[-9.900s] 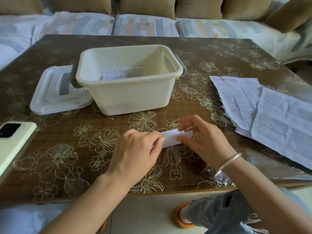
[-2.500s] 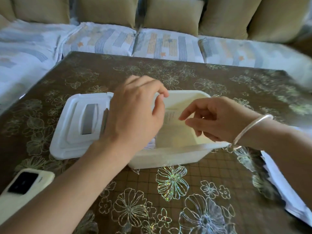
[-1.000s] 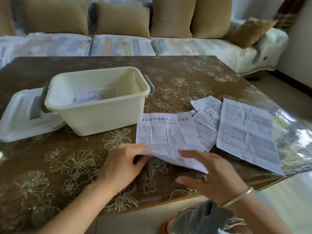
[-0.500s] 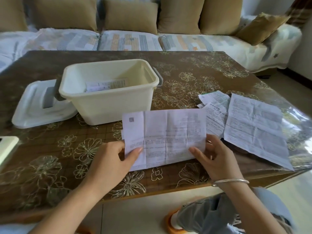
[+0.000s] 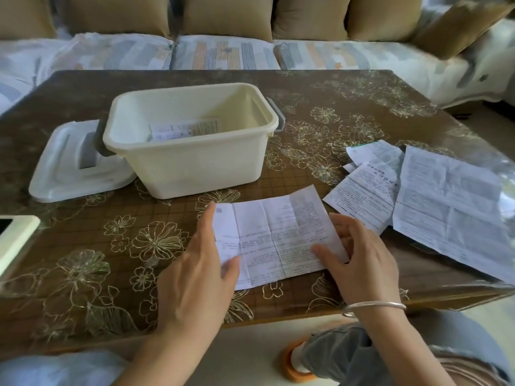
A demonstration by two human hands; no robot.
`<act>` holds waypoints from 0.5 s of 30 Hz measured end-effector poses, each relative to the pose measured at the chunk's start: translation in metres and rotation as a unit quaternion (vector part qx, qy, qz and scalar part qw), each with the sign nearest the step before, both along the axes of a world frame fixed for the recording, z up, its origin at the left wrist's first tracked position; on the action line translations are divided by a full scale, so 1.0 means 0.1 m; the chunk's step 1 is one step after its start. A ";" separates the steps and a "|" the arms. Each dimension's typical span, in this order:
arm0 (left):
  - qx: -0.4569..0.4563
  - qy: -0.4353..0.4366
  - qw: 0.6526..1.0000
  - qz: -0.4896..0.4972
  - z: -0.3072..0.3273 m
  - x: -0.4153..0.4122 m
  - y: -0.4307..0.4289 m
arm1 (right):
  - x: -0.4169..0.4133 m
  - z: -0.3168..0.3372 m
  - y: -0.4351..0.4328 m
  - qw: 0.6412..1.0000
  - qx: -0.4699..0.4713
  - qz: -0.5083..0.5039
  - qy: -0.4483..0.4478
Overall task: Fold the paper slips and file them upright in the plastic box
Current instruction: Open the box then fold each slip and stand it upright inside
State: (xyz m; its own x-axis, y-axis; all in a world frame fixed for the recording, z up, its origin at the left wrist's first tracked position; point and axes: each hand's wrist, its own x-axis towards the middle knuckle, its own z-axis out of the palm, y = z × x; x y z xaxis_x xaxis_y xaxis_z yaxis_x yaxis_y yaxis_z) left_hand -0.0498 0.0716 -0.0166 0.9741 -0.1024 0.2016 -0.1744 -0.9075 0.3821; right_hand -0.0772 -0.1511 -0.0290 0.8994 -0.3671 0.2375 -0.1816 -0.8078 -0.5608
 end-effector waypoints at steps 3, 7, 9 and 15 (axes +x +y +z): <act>0.032 -0.076 0.997 -0.014 -0.03 -0.03 -0.02 | 0.00 -0.03 -0.01 1.000 -0.006 -0.009 -0.006; 0.072 -0.126 0.979 -0.141 -0.12 0.07 -0.01 | -0.01 -0.08 -0.01 0.999 -0.035 -0.002 -0.017; 0.090 -0.103 0.969 -0.205 -0.13 0.14 0.00 | -0.01 -0.08 -0.02 0.998 -0.055 0.004 -0.022; 0.099 -0.054 0.955 -0.273 -0.09 0.22 0.08 | 0.04 0.02 -0.03 0.959 -0.143 0.238 -0.053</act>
